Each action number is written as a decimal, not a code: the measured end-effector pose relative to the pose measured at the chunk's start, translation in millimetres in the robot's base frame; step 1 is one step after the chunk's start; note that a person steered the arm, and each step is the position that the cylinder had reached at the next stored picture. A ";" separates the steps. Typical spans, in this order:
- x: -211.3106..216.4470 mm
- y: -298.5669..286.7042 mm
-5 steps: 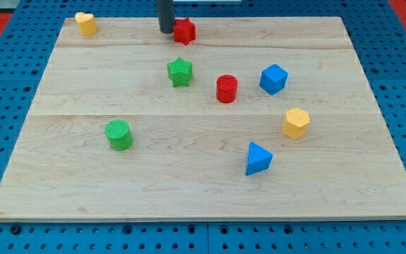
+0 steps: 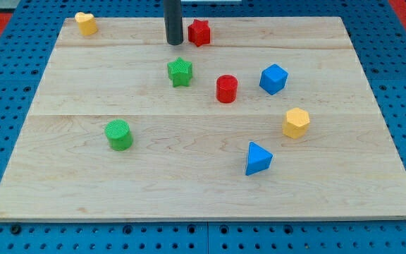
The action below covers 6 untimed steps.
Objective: Point at the green star
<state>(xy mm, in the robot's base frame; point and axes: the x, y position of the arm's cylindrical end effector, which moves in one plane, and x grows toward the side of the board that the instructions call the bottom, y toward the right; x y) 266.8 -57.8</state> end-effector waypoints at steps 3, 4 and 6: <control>71.1 -44.5; 96.7 -46.6; 119.3 -22.9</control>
